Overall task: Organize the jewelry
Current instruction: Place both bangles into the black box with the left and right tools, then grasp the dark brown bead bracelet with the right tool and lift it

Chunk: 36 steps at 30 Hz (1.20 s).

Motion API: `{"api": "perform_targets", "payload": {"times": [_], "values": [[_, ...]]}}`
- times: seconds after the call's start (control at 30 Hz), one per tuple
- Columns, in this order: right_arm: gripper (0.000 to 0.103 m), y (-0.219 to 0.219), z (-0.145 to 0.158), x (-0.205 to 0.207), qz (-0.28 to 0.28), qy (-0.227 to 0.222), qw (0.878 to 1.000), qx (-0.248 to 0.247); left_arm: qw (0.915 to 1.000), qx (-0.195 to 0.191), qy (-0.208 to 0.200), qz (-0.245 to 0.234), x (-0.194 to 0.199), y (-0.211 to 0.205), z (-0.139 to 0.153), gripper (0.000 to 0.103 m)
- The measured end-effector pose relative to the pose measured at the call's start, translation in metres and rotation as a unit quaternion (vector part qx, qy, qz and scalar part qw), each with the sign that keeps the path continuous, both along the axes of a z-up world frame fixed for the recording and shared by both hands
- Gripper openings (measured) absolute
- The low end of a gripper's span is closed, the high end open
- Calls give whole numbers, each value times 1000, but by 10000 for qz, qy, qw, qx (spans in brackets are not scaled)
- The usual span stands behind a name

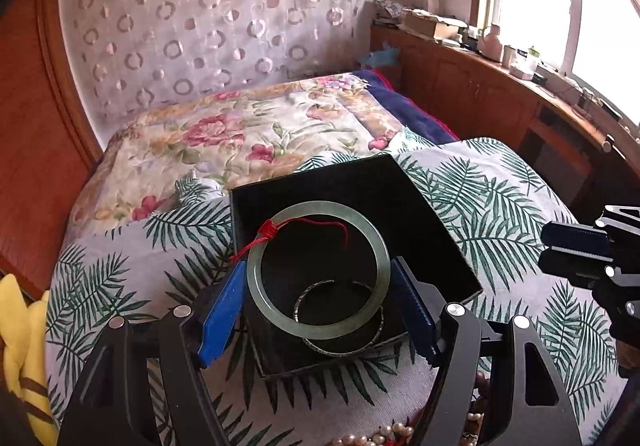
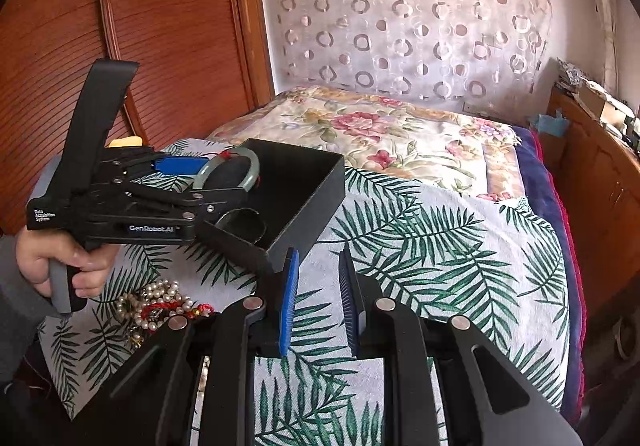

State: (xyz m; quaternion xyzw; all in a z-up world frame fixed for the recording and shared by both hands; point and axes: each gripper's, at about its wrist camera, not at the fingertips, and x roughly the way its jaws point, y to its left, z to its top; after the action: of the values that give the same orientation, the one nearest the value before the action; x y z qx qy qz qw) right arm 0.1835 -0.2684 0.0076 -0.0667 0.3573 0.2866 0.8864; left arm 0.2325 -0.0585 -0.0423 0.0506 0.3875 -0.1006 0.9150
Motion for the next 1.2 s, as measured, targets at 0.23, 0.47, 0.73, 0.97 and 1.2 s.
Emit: {"api": "perform_targets", "payload": {"times": [0.23, 0.47, 0.73, 0.97, 1.2], "values": [[23, 9, 0, -13, 61, -28, 10000, 13, 10000, -26, -3, -32, -5, -3, -2, 70], [28, 17, -6, -19, 121, 35, 9999, -17, 9997, 28, -226, -74, -21, 0, 9, 79], [28, 30, -23, -37, 330, 246, 9992, -15, 9977, -119, -663, 15, -74, 22, 22, 95], [28, 35, -35, -43, 339, 391, 9987, 8, 9982, -291, -518, 23, -121, 48, 0, 95], [28, 41, -48, -39, 362, 614, 9974, -92, 9988, -397, -237, 162, -145, 67, -23, 95]]}}
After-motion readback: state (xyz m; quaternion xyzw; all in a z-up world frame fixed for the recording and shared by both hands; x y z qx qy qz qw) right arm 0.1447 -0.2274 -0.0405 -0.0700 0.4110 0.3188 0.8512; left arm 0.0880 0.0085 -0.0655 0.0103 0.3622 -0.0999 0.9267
